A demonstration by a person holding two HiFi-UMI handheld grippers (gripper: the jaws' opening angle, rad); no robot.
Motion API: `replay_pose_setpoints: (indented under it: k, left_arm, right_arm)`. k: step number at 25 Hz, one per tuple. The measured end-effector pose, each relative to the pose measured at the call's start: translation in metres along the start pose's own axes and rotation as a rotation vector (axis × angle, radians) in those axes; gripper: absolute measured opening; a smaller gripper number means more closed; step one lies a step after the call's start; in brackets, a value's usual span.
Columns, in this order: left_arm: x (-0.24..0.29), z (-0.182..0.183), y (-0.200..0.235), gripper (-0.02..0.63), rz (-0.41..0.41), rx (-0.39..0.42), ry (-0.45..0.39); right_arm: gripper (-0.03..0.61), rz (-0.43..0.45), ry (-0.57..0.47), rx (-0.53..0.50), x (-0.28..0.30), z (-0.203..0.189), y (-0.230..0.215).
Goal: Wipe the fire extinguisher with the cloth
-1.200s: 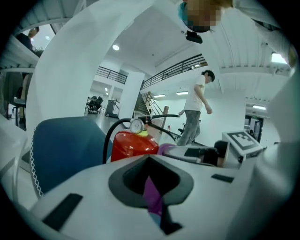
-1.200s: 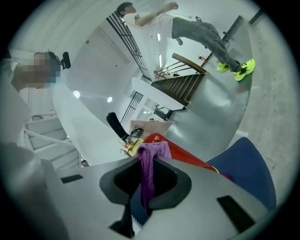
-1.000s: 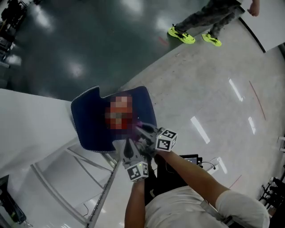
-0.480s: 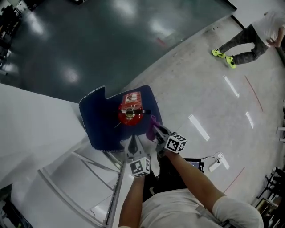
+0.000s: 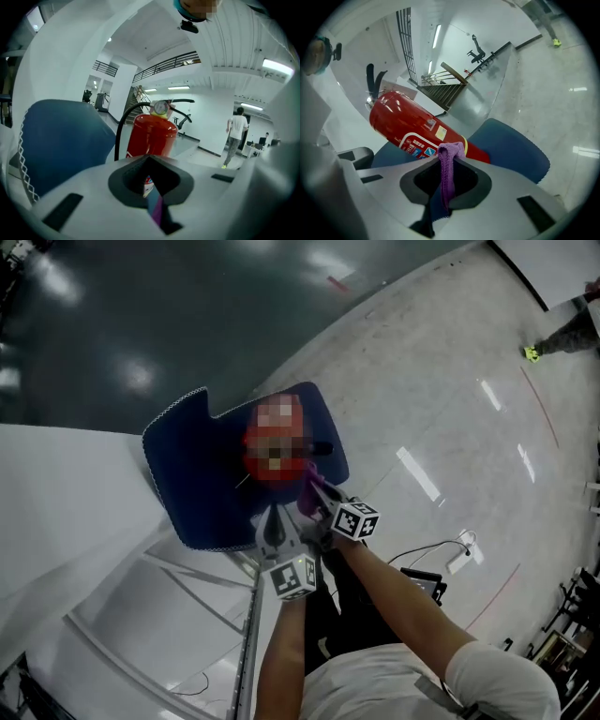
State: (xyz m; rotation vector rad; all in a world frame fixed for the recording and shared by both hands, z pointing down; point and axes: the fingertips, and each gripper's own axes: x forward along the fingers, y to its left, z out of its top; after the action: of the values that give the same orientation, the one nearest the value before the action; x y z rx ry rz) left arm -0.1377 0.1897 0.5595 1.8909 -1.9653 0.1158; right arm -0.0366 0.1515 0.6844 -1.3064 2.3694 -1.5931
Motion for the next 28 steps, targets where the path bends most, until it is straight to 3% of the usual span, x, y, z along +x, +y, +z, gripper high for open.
replay_pose_setpoints:
  k: [6, 13, 28]
  left_arm:
    - [0.008, -0.026, 0.012, 0.005, 0.001, -0.041, -0.013]
    - [0.031, -0.065, 0.022, 0.005, -0.025, -0.04, -0.011]
    - [0.043, -0.067, 0.035, 0.005, -0.004, -0.052, -0.043]
  right_arm:
    - [0.049, -0.056, -0.069, 0.12, 0.037, -0.024, -0.051]
    - [0.049, -0.07, -0.134, 0.19, 0.076, -0.041, -0.088]
    - [0.049, -0.037, -0.257, 0.394, 0.094, -0.03, -0.087]
